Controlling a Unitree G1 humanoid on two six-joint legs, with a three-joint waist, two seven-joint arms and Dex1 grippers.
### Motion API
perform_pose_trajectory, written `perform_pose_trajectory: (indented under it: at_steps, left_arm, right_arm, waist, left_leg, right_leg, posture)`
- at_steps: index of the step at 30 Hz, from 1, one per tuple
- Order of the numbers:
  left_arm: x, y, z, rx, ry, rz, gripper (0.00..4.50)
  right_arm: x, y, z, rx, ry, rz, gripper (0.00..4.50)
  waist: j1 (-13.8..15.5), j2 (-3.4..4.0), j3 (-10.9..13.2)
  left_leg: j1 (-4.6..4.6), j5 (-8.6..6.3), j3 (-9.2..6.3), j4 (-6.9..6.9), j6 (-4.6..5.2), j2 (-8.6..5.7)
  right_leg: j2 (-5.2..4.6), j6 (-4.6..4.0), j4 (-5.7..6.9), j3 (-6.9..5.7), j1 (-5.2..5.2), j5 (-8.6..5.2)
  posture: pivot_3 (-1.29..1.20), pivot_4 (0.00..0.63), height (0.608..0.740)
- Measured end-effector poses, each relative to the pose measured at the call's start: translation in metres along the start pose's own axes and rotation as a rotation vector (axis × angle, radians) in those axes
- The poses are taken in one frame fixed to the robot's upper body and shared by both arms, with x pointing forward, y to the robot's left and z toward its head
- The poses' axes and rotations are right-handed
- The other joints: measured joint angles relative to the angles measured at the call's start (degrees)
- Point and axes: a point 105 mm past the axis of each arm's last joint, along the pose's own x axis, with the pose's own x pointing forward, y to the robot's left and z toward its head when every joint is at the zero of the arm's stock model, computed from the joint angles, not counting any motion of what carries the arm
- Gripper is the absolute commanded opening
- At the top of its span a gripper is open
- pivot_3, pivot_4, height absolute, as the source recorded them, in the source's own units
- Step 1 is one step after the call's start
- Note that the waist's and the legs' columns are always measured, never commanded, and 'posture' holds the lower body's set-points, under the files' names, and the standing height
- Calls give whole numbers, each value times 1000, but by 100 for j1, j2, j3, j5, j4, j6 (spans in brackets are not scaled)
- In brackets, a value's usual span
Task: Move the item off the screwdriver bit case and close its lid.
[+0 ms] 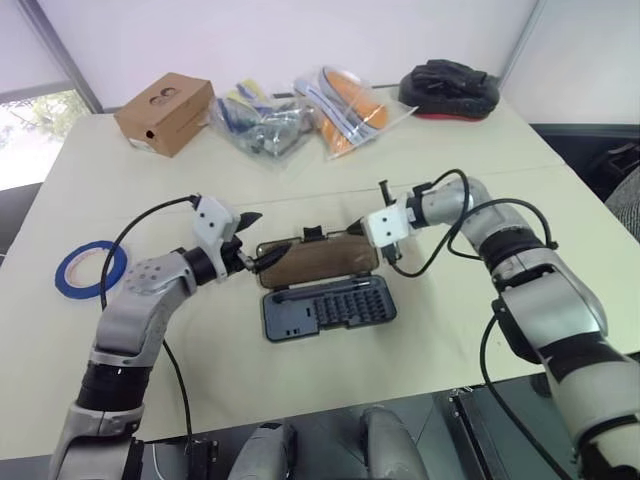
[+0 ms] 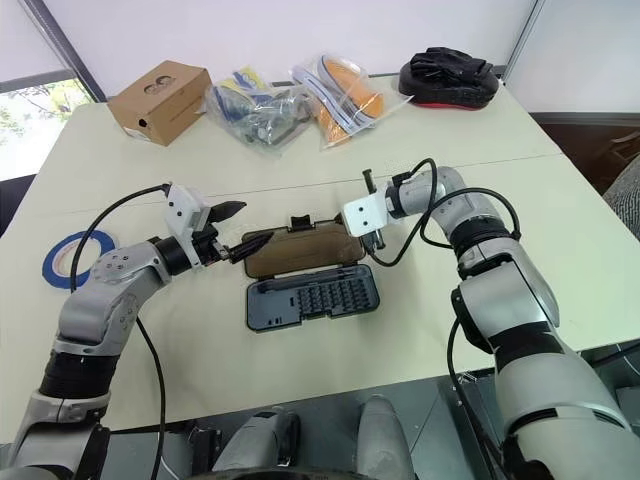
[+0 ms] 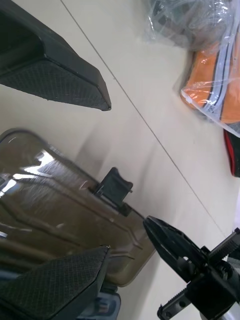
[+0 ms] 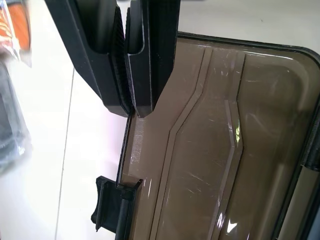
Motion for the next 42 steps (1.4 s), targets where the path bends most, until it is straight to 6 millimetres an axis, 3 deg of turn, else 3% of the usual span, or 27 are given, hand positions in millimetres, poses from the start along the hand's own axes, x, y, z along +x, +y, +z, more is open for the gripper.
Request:
perform_pose_trajectory:
  at_steps: [14,22,26,30,32,42]
  left_arm:
    - [0,0,-1,-2,2,5,4500]
    - [0,0,-1,-1,3,4,4500]
    - [-1,0,-1,-1,4,1,4500]
    - [0,0,-1,0,4,-4,4500]
    - [0,-1,-1,-4,5,-12,4500]
    - [-8,-20,5,-19,34,-156,4500]
  right_arm:
    - [5,23,0,57,-26,116,33]
    - [5,24,-2,82,-16,124,33]
    - [4,29,-6,97,1,140,1402]
    - [2,23,-5,99,-1,110,3612]
    - [0,20,-5,108,-4,92,4447]
    - [-8,16,-7,277,-42,39,4447]
  waist:
    - [4,1,0]
    - [6,1,0]
    - [8,0,0]
    - [3,2,-2]
    - [9,2,-2]
    - [12,3,-2]
  left_leg:
    - [0,0,-1,1,0,0]
    - [0,0,-2,2,0,0]
    - [0,0,-3,4,0,-1]
    - [4,0,-2,4,-1,0]
    - [4,0,-3,6,-1,-1]
    - [3,0,-5,6,-1,-1]
  right_leg:
    - [-1,0,1,-1,1,0]
    - [0,0,1,0,1,0]
    - [-1,0,1,-1,2,0]
    - [0,0,2,-1,4,0]
    - [-1,0,2,-1,8,0]
    - [-1,0,2,0,8,0]
  posture:
    - [0,150,740]
    - [0,150,740]
    - [0,150,740]
    - [0,150,740]
    - [0,150,740]
    - [0,150,740]
